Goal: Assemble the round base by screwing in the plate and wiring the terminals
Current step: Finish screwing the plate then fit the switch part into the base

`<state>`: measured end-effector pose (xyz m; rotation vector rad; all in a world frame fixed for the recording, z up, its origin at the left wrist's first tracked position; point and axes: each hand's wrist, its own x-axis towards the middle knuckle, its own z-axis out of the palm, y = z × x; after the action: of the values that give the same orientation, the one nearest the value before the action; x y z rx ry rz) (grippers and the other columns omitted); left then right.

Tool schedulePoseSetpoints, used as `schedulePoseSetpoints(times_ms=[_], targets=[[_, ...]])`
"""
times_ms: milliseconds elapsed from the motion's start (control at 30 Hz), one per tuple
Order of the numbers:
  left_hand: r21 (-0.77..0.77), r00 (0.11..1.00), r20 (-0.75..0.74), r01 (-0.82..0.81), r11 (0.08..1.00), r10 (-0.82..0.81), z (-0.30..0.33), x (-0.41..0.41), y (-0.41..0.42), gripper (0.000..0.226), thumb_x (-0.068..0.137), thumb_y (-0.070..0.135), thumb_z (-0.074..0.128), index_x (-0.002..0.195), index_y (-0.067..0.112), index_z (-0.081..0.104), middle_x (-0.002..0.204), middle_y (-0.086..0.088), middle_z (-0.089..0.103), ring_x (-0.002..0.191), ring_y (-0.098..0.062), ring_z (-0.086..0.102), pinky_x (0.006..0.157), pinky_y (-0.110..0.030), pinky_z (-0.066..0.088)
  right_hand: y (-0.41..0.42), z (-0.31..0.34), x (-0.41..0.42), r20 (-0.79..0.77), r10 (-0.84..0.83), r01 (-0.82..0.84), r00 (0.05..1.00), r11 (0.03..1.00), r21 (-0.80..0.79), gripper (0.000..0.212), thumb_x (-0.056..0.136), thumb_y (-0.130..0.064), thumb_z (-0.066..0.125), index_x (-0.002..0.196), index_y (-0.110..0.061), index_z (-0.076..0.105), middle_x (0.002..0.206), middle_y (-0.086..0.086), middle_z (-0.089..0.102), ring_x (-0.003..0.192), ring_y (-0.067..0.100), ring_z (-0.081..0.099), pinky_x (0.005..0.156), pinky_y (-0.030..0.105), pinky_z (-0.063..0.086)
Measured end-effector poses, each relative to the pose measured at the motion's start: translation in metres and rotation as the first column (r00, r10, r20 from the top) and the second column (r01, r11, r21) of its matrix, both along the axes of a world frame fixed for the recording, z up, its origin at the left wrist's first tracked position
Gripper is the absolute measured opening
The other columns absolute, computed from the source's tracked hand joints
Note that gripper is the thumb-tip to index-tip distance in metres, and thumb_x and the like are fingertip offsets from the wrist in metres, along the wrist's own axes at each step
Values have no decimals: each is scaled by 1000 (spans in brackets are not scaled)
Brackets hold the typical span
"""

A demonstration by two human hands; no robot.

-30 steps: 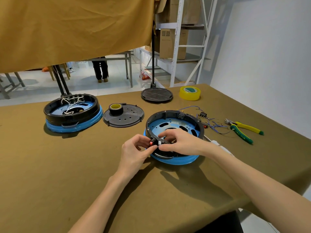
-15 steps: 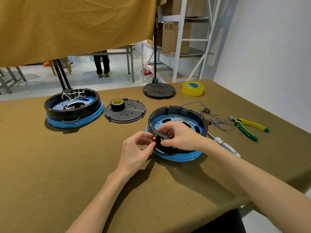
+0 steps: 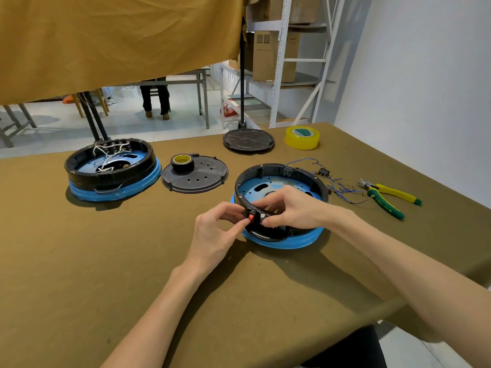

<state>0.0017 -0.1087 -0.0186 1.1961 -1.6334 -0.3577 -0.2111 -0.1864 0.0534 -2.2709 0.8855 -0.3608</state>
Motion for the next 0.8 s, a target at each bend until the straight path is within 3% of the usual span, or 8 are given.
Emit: schedulePoseSetpoints(times_ms=[167,267,467,567,633,700,800], targets=[[28,995,-33,92,995,-91,9,-8,-1,34,86,19,82,117,26,70,94,16,75,94,-3,71,90,-10,49,-5,9,-16,25,27,-29,999,996,87,40,92,-8,71,130,-21,71,120,-6,76,111,14,71,100,31,56],[36,988,-48,149,988,-147,16,-17,-3,40,90,16,79,126,30,68,95,14,75,98,-7,70,94,-8,45,-10,18,-24,62,52,-60,997,989,132,40,93,-2,70,132,-13,69,120,-1,76,112,18,72,99,30,55],[35,965,186,180,983,-183,12,-20,-2,34,89,23,77,121,32,72,105,14,66,103,-9,62,92,-33,54,-11,10,-19,70,72,-83,995,980,180,37,92,3,68,128,-9,71,117,4,77,109,20,73,97,33,57],[17,947,284,153,988,-151,9,-19,2,31,89,30,76,119,28,71,108,13,65,102,-5,61,92,-37,54,-9,6,-18,56,67,-75,996,983,165,38,92,2,69,128,-10,71,116,2,77,107,18,74,98,37,58],[18,966,207,152,988,-152,9,-20,3,29,90,28,75,118,23,71,107,11,68,102,-7,64,92,-34,56,-5,4,-15,24,25,-28,999,992,119,41,91,-2,71,131,-12,69,116,1,77,105,14,73,99,39,58],[59,987,-16,159,986,-158,13,-20,6,24,93,26,74,116,23,72,104,11,73,102,-11,69,92,-30,57,0,5,-15,37,-67,67,997,998,2,51,88,-9,76,137,-17,64,117,-2,74,105,9,70,100,38,56],[110,928,-339,203,973,-155,23,-18,8,22,91,32,72,113,29,72,104,11,77,102,-12,73,88,-25,59,11,14,-18,245,-128,157,961,982,-106,48,84,-5,77,128,-20,68,106,-4,73,99,11,69,94,34,57]])
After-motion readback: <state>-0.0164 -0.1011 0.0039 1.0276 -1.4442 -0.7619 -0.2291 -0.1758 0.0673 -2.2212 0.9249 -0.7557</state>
